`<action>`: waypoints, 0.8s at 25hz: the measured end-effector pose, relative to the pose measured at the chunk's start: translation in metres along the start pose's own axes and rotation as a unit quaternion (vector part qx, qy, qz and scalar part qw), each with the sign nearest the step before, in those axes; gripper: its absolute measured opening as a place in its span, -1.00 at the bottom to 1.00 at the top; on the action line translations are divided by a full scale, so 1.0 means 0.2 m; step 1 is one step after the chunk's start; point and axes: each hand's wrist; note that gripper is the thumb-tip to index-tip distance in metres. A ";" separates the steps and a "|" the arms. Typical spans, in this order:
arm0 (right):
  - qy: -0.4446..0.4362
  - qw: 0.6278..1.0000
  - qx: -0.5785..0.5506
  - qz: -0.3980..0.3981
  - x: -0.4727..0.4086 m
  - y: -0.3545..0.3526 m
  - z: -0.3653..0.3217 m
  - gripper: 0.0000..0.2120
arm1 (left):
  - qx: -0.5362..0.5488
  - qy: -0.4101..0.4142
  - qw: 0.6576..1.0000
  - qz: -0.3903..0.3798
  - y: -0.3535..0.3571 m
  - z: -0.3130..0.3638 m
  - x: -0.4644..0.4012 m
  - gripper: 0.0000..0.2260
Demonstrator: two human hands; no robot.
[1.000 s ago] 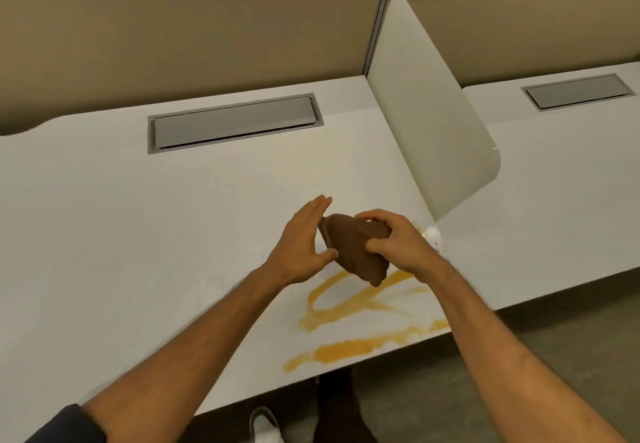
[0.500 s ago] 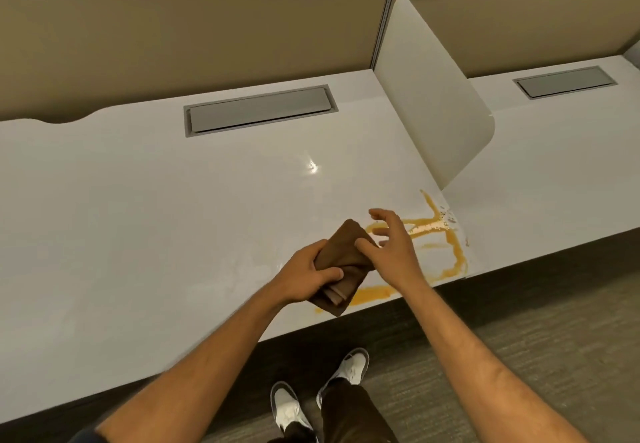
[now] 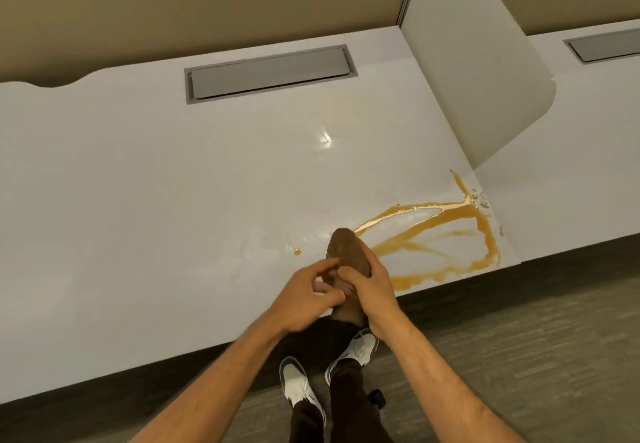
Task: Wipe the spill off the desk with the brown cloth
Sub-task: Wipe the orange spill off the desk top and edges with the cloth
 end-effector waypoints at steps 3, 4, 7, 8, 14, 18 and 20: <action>-0.033 0.995 0.089 0.033 -0.09 -0.02 -0.02 -0.34 | -0.070 0.013 0.985 0.159 -0.14 -0.16 -0.02 -0.70; -0.053 0.989 0.128 0.042 -0.12 -0.03 -0.03 -0.33 | -0.119 0.003 0.972 0.205 -0.20 -0.23 -0.02 -0.71; -0.107 0.965 0.236 0.047 -0.25 -0.06 -0.06 -0.25 | -0.281 -0.077 0.941 0.174 -0.39 -0.48 -0.02 -0.43; -0.116 0.947 0.296 0.046 -0.30 -0.07 -0.05 -0.25 | -0.331 -0.099 0.928 0.141 -0.44 -0.54 -0.01 -0.35; -0.108 0.764 0.632 0.069 -0.52 0.01 0.16 -0.30 | -0.474 -0.090 0.868 0.119 -0.46 -0.71 0.00 -0.32; -0.153 0.770 0.615 0.069 -0.64 0.09 0.17 -0.34 | -0.478 -0.081 0.864 0.135 -0.47 -0.75 -0.01 -0.32; -0.182 0.764 0.616 0.056 -0.69 0.16 0.17 -0.33 | -0.473 -0.073 0.867 0.138 -0.47 -0.76 -0.02 -0.32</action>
Point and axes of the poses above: each hand's wrist, its own x-axis away from the middle knuckle, its own y-axis out of the palm, z = x × y, and after that the axes turned 10 degrees about -z, right-handed
